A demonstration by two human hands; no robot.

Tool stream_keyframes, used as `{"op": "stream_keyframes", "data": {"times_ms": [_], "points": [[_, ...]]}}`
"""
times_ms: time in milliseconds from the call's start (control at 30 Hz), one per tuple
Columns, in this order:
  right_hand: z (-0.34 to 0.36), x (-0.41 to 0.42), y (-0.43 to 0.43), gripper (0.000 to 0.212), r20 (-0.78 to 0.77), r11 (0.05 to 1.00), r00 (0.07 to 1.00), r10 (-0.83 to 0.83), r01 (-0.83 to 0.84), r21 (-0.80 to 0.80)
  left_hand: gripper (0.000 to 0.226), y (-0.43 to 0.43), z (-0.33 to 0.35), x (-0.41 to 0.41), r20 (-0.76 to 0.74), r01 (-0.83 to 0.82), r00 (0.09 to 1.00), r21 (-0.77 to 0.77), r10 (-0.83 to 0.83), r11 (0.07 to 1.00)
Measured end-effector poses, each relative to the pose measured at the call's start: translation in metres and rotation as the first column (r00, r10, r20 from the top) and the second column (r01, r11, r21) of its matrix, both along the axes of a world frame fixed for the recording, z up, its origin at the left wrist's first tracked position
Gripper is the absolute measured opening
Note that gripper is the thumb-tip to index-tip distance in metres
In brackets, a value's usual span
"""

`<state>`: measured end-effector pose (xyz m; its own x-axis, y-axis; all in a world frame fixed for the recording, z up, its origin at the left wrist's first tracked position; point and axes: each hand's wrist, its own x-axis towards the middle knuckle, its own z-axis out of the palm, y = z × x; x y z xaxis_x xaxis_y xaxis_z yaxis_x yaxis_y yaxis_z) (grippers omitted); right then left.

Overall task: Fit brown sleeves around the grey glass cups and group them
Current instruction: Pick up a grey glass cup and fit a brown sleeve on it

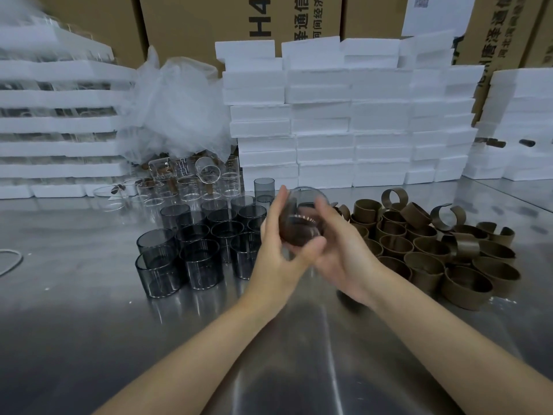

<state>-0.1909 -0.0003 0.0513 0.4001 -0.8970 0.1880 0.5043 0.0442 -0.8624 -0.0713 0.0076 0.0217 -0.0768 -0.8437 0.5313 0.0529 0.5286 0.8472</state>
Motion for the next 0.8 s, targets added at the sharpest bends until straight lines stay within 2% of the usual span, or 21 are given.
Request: {"op": "stream_keyframes", "data": {"times_ms": [100,233,367,633,800], "points": [[-0.007,0.005,0.003,0.062,0.128,0.960,0.990,0.058,-0.091,0.266,0.080,-0.002,-0.003,-0.001,0.074,-0.081,0.994,-0.043,0.084,0.996],[-0.015,0.009,0.002,0.059,0.182,0.913,0.982,0.050,-0.119,0.390,0.072,-0.006,-0.003,0.004,-0.005,-0.035,0.999,0.075,0.036,0.997],[-0.018,0.011,0.000,0.054,0.223,0.888,0.974,0.027,-0.125,0.443,0.063,-0.009,0.000,0.005,0.018,-0.073,0.997,0.080,0.072,0.994],[-0.017,0.009,-0.001,0.060,0.122,0.885,0.989,0.080,-0.127,0.448,0.035,-0.011,0.004,0.007,-0.025,-0.121,0.992,0.088,0.123,0.989],[-0.018,0.010,0.000,0.061,0.052,0.887,0.995,0.081,-0.095,0.453,0.028,-0.010,0.007,0.008,-0.068,-0.168,0.982,0.099,0.176,0.981]]}}
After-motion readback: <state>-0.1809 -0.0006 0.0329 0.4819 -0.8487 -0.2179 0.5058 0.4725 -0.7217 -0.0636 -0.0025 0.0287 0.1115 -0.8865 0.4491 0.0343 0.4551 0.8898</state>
